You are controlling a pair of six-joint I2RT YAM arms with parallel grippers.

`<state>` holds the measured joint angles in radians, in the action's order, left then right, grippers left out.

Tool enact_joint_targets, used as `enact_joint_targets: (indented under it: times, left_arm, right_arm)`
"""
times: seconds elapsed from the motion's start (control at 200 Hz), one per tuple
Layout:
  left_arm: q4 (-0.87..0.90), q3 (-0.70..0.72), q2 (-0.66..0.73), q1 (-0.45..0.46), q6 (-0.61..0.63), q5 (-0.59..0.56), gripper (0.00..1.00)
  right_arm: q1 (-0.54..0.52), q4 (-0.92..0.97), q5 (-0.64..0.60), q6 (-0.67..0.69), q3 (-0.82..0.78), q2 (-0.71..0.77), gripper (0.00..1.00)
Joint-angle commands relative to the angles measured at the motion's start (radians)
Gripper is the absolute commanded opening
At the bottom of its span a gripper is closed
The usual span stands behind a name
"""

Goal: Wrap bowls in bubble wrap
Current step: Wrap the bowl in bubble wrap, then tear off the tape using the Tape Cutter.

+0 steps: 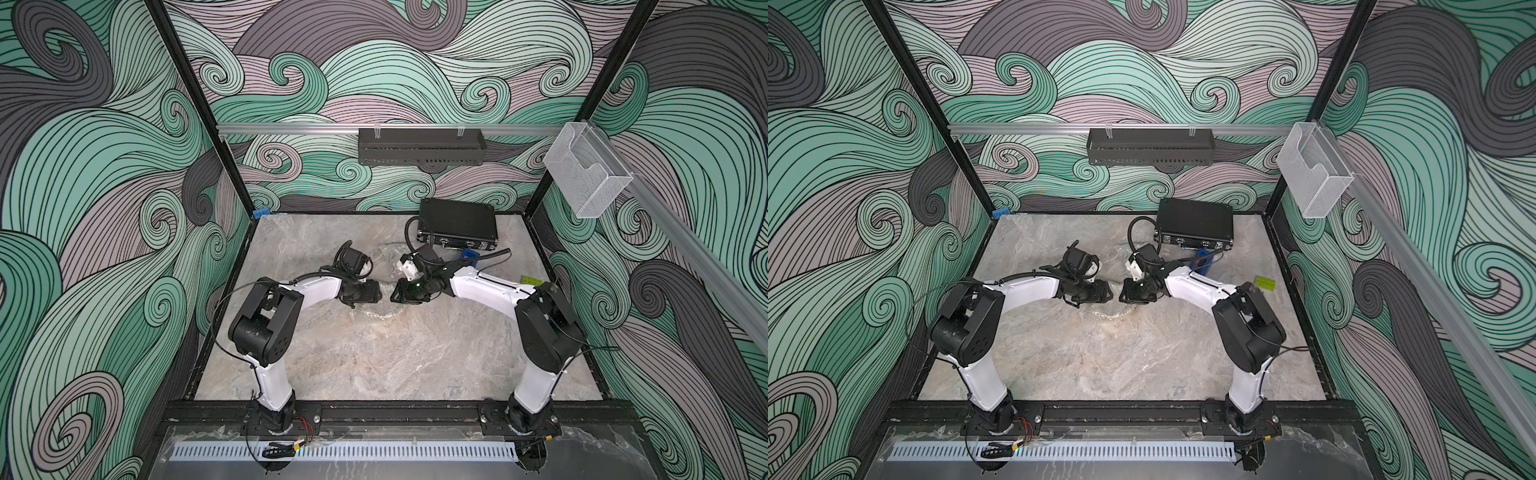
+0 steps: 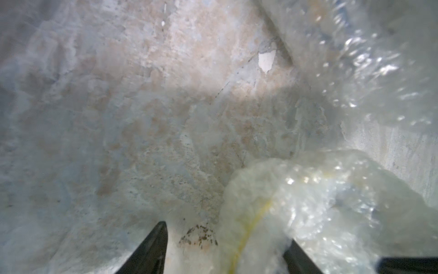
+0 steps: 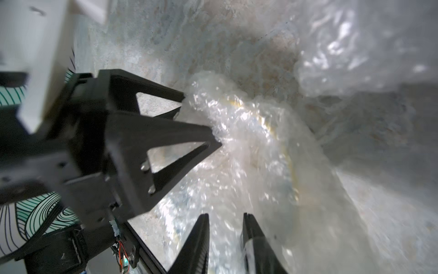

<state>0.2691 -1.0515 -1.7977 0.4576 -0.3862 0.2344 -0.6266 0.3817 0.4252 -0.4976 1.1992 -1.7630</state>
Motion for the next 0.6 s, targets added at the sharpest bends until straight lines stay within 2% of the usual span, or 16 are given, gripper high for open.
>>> enact_joint_targets:
  times: [0.0, 0.2, 0.325, 0.455, 0.595]
  left_arm:
    - [0.027, 0.012, 0.018, -0.009, -0.006, -0.023, 0.64]
    - [0.024, 0.026, 0.042, -0.009, -0.006, -0.008, 0.64]
    - [0.011, 0.041, 0.065, -0.009, -0.011, -0.001, 0.64]
    - [0.005, 0.047, 0.074, -0.010, -0.014, 0.006, 0.64]
    - [-0.005, 0.053, 0.080, -0.008, -0.020, 0.022, 0.64]
  right_arm:
    - [0.047, 0.034, -0.026, 0.044, -0.041, 0.110, 0.36]
    - [0.238, -0.047, -0.090, 0.039, -0.205, 0.289, 0.43]
    - [0.390, -0.152, -0.040, -0.042, -0.297, 0.352, 0.44]
    - [0.502, -0.223, 0.014, -0.118, -0.314, 0.326, 0.44]
    - [0.574, -0.273, 0.063, -0.179, -0.270, 0.225, 0.42]
